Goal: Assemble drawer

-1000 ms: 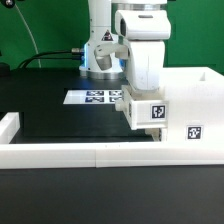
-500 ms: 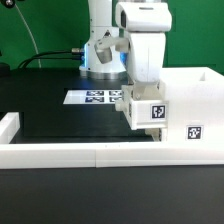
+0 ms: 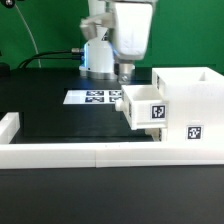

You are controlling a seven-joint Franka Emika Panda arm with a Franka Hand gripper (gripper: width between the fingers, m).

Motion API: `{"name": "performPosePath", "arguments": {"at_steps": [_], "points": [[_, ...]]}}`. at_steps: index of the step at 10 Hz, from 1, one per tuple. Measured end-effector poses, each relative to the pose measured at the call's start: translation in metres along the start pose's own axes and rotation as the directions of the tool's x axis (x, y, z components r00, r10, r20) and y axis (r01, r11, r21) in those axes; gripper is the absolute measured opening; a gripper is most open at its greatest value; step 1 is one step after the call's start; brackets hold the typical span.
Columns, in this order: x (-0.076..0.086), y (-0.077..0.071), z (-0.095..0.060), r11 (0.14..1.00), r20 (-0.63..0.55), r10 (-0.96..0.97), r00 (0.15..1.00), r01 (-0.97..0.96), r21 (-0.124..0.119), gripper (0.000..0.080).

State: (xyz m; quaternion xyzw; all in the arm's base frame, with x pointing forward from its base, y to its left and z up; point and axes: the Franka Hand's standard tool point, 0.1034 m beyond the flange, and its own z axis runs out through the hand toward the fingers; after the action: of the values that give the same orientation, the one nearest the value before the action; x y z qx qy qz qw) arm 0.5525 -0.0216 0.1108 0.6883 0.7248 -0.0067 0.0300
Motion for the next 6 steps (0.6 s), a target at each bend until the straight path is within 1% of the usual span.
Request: {"name": "performPosePath", "arguments": {"at_steps": [1,2,3,4,5,6], "points": [[-0.014,0.0,-0.001,1.0,-0.002,-0.008,1.0,0.008,-0.002,0.0648],[-0.024,-0.001,0.0,1.0,-0.001,0.002,1.0,-0.002,-0.001,0.0649],[-0.03,-0.001,0.003,1.0,-0.018,-0.024,1.0,0.024,0.002,0.0649],[-0.041,-0.001,0.009,1.0,-0.077,-0.018,0.997,0.019,0.006,0.0649],[-0.048,-0.002,0.016,1.0,-0.126,0.001,0.992,0.001,0.019,0.0649],[-0.05,-0.004,0.025,1.0,-0.162,0.008,0.987,-0.003,0.031,0.0649]]}}
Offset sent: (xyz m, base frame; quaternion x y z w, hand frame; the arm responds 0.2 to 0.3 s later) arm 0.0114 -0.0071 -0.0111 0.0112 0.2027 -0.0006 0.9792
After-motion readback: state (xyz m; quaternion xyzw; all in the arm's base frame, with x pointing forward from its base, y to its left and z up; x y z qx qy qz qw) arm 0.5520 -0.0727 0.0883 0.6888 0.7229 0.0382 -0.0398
